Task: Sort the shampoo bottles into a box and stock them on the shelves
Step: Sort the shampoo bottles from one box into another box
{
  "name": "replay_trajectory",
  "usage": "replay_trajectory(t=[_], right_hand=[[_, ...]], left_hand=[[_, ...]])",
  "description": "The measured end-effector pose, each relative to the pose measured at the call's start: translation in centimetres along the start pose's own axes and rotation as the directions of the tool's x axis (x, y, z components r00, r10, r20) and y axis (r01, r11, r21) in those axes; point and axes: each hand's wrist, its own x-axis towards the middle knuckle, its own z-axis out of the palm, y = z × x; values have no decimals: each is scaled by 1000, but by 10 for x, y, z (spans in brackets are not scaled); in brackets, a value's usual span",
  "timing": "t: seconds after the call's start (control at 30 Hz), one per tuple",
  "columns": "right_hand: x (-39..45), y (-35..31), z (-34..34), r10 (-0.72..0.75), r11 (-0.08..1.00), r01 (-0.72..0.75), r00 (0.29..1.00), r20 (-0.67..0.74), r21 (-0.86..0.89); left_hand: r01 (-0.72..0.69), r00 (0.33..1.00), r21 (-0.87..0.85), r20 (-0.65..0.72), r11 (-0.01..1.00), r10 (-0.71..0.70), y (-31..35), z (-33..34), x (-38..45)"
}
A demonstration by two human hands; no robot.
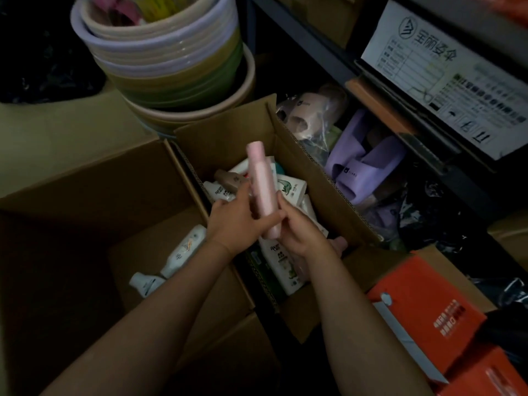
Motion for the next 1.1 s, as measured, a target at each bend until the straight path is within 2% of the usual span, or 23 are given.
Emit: replay_trajectory(t=[0.07,0.13,0.2,0.23,0.27,0.3,0.33,0.37,0.43,0.53,0.57,0.67,0.7,0.73,0.77,0.8,0.87,0.9,1.0,1.1], right_hand=[[-1,5,-2,-41,995,39,999,-19,-89],[0,6,-8,-84,980,67,993,-80,-186],[6,5,-16,-129,965,57,953,-273,-255],[12,5,-26,-142,947,-7,887,-440,-320],[17,6,-38,-157,914,-113,786,-598,-389],[18,8,-49,-186,862,-250,653,-734,-441],[16,11,-60,-219,812,-376,514,-830,-447],[15,17,-72,-236,791,-443,415,-879,-422],[16,27,-84,-210,858,-389,332,-920,-336],[23,36,-83,-206,941,-211,264,-942,-265],[26,38,-84,-226,938,-207,244,-943,-278],[34,47,-89,-264,893,-310,224,-938,-325],[31,49,-87,-279,848,-393,237,-931,-354],[28,50,-83,-271,800,-457,301,-914,-388],[24,49,-81,-254,794,-443,379,-890,-416],[21,45,-84,-249,792,-428,423,-871,-434],[13,34,-87,-198,767,-494,424,-884,-409],[11,29,-89,-155,764,-505,461,-874,-402],[2,35,-76,-48,878,-372,558,-828,-302],[-3,37,-66,-142,922,-211,598,-789,-326]], left_hand=[[39,999,-70,-12,997,-40,-1,-2,-1],[35,999,-60,-18,998,-36,0,-4,-3],[28,1000,-59,-8,998,-28,1,-5,-3],[56,998,-112,-9,992,-57,0,-5,-2],[97,995,-200,-9,975,-101,1,-5,-1],[129,990,-305,-6,944,-138,4,-5,0],[134,990,-406,6,904,-144,8,-4,2],[125,991,-485,28,866,-127,14,-2,3],[139,989,-596,118,791,-84,25,4,5],[285,953,-744,287,605,-95,33,17,7],[328,940,-764,323,556,-111,30,21,7],[420,907,-764,375,491,-192,17,26,6],[441,897,-769,390,462,-208,13,26,6],[461,887,-774,407,434,-217,10,25,5],[478,879,-777,424,410,-220,9,23,4],[490,872,-777,439,395,-219,8,21,3],[517,856,-787,472,337,-210,8,17,2],[526,850,-796,486,298,-202,10,14,1],[526,848,-826,492,204,-194,10,5,-5],[519,850,-837,484,173,-208,7,-2,-11]])
